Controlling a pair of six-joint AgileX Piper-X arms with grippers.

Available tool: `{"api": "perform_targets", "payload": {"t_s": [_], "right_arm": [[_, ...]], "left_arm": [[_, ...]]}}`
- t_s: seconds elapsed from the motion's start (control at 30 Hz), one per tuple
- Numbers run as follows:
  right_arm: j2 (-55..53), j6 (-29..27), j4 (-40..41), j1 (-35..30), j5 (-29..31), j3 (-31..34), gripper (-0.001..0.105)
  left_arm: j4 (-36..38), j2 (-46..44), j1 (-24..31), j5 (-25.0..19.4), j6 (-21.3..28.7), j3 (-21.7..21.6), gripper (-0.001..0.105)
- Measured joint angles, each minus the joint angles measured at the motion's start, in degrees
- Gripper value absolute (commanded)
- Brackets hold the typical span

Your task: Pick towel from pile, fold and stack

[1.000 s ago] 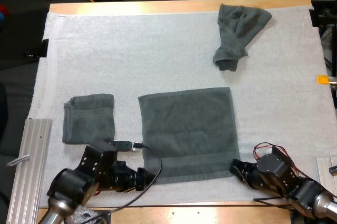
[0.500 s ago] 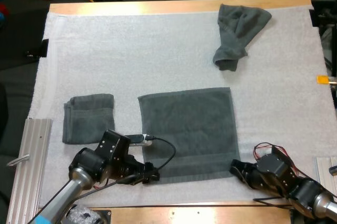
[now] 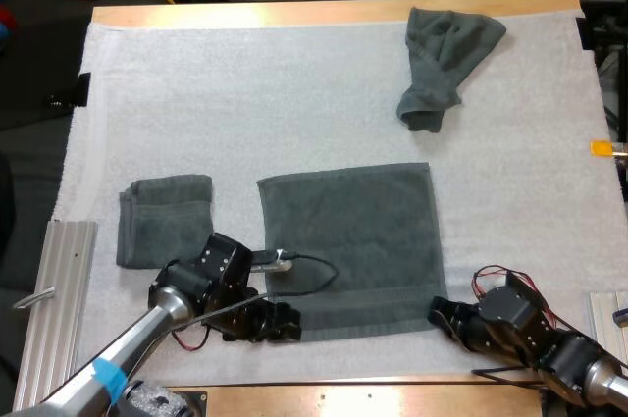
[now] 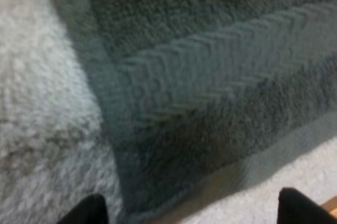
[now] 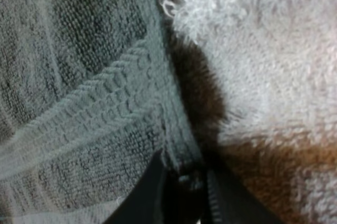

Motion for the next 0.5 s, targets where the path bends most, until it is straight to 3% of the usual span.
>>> {"api": "perform_targets", "payload": {"t_s": [0.3, 0.5], "right_arm": [[0.0, 0.0, 0.0, 0.0, -0.3, 0.0, 0.007], [0.0, 0.0, 0.0, 0.0, -0.6, 0.0, 0.007]], "left_arm": [[-1.0, 3.9, 0.0, 3.0, 0.6, -0.6, 0.056], [-2.0, 4.5, 0.1, 1.6, 0.9, -0.5, 0.021]]}}
